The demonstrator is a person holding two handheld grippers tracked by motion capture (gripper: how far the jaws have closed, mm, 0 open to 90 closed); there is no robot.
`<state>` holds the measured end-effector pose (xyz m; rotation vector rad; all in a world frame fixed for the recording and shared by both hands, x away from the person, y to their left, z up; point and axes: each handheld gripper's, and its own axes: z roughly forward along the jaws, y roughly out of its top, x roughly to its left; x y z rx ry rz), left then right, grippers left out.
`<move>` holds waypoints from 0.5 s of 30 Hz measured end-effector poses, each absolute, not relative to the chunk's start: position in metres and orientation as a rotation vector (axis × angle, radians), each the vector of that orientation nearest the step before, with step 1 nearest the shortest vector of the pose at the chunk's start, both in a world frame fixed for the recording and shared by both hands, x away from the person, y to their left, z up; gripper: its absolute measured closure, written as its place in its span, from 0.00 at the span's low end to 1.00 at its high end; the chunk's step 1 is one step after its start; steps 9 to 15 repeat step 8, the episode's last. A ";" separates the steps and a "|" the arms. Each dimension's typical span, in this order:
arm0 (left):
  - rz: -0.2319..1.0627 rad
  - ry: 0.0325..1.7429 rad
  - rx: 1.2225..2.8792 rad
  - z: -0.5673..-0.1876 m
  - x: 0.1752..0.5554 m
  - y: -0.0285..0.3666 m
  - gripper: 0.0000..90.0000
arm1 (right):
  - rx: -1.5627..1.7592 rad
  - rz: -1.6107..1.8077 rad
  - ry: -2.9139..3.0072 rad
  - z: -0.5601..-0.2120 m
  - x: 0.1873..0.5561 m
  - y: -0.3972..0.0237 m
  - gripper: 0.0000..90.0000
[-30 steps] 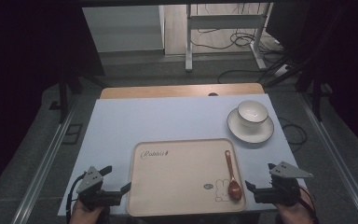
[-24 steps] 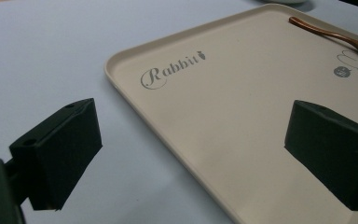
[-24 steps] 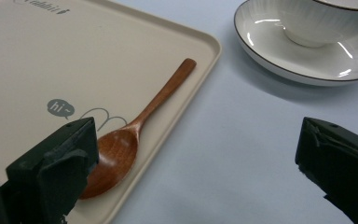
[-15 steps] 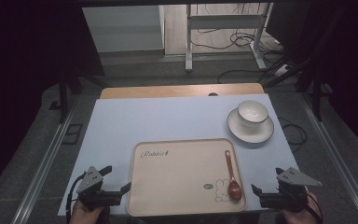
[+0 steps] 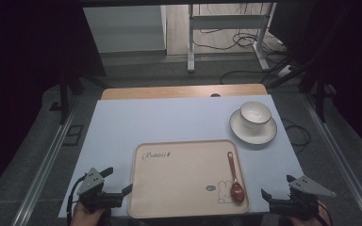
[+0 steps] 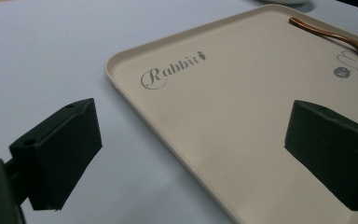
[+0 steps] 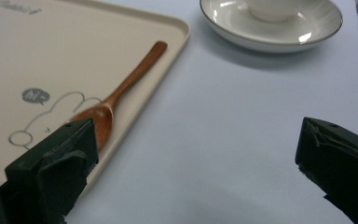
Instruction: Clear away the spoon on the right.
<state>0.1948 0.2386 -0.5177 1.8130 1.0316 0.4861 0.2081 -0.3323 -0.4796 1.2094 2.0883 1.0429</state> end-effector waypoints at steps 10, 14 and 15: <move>0.487 1.030 1.817 -0.518 0.195 0.238 0.04 | 1.235 0.978 2.148 -0.489 0.213 -0.332 0.00; 0.487 1.030 1.817 -0.518 0.195 0.238 0.04 | 1.235 0.978 2.148 -0.489 0.213 -0.332 0.00; 0.487 1.030 1.817 -0.518 0.195 0.238 0.04 | 1.235 0.978 2.148 -0.489 0.213 -0.332 0.00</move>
